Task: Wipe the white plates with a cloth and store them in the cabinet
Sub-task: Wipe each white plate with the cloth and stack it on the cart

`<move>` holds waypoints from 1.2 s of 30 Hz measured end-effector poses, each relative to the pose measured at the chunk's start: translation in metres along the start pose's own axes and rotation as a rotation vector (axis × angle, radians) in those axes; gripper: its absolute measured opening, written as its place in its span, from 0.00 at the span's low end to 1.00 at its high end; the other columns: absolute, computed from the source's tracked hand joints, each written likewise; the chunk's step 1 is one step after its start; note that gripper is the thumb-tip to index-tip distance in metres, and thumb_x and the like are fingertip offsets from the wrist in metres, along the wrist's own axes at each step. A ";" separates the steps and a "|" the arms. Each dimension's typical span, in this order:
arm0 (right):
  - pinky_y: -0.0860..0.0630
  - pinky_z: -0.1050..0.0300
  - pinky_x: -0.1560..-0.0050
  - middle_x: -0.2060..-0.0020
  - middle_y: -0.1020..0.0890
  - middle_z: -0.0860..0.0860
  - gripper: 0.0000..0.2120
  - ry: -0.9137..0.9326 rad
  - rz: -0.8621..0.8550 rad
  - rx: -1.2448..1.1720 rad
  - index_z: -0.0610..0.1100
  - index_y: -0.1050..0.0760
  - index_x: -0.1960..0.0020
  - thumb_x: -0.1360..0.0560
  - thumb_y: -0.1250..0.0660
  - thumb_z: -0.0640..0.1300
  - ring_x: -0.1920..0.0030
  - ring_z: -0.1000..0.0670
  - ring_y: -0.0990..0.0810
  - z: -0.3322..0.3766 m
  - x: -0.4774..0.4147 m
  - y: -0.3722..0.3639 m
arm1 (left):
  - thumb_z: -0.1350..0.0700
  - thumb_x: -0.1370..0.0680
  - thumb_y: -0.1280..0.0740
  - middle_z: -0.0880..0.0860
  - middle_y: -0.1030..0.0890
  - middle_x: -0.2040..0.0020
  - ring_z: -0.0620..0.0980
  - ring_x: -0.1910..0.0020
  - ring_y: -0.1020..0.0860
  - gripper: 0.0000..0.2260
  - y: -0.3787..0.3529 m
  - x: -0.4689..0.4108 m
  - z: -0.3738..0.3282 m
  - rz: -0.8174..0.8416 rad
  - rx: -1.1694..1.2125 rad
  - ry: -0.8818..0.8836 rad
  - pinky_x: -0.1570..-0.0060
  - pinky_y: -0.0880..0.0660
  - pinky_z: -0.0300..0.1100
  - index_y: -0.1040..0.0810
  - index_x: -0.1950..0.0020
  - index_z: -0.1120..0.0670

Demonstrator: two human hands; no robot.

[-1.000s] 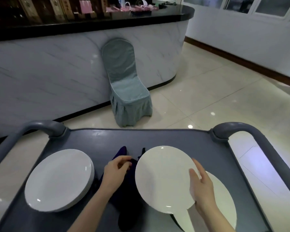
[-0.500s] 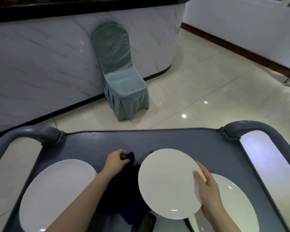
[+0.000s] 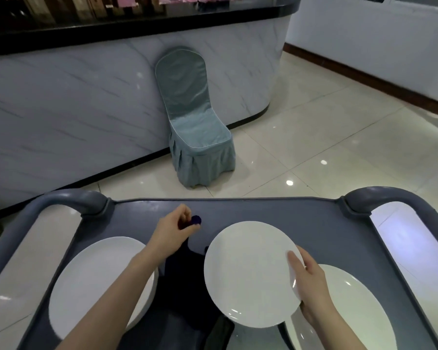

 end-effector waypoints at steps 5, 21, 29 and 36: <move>0.21 0.52 0.53 0.52 0.14 0.56 0.11 0.045 0.042 -0.023 0.54 0.18 0.46 0.19 0.38 0.43 0.51 0.51 0.15 0.008 0.006 0.001 | 0.57 0.26 0.27 0.49 0.25 0.64 0.48 0.64 0.28 0.12 0.034 0.020 -0.039 -0.157 -0.179 -0.150 0.64 0.30 0.40 0.30 0.61 0.50; 0.23 0.57 0.52 0.51 0.14 0.57 0.11 0.207 -0.024 -0.174 0.52 0.18 0.46 0.18 0.39 0.43 0.49 0.54 0.17 0.043 0.034 -0.009 | 0.61 0.21 0.40 0.48 0.21 0.46 0.47 0.57 0.16 0.08 -0.029 0.115 -0.124 0.469 0.152 -0.078 0.61 0.19 0.44 0.24 0.46 0.51; 0.23 0.56 0.52 0.51 0.14 0.57 0.15 0.244 0.020 -0.210 0.56 0.18 0.48 0.18 0.42 0.43 0.49 0.54 0.16 0.051 0.044 -0.002 | 0.63 0.26 0.30 0.45 0.20 0.38 0.48 0.35 0.26 0.11 -0.048 0.146 -0.120 0.080 -0.307 -0.947 0.38 0.30 0.44 0.17 0.45 0.53; 0.23 0.47 0.39 0.46 0.15 0.54 0.14 0.190 0.037 -0.255 0.53 0.19 0.42 0.17 0.42 0.44 0.43 0.51 0.18 0.036 0.052 -0.017 | 0.55 0.19 0.40 0.32 0.50 0.24 0.31 0.25 0.52 0.31 -0.062 0.130 -0.121 0.438 -0.279 -0.571 0.30 0.57 0.24 0.51 0.21 0.39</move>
Point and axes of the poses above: each hand's wrist, its own x-axis away from the middle knuckle, its own y-axis out of the back of the hand, z = x × y, the point moved 2 cm from there along -x, towards the middle knuckle
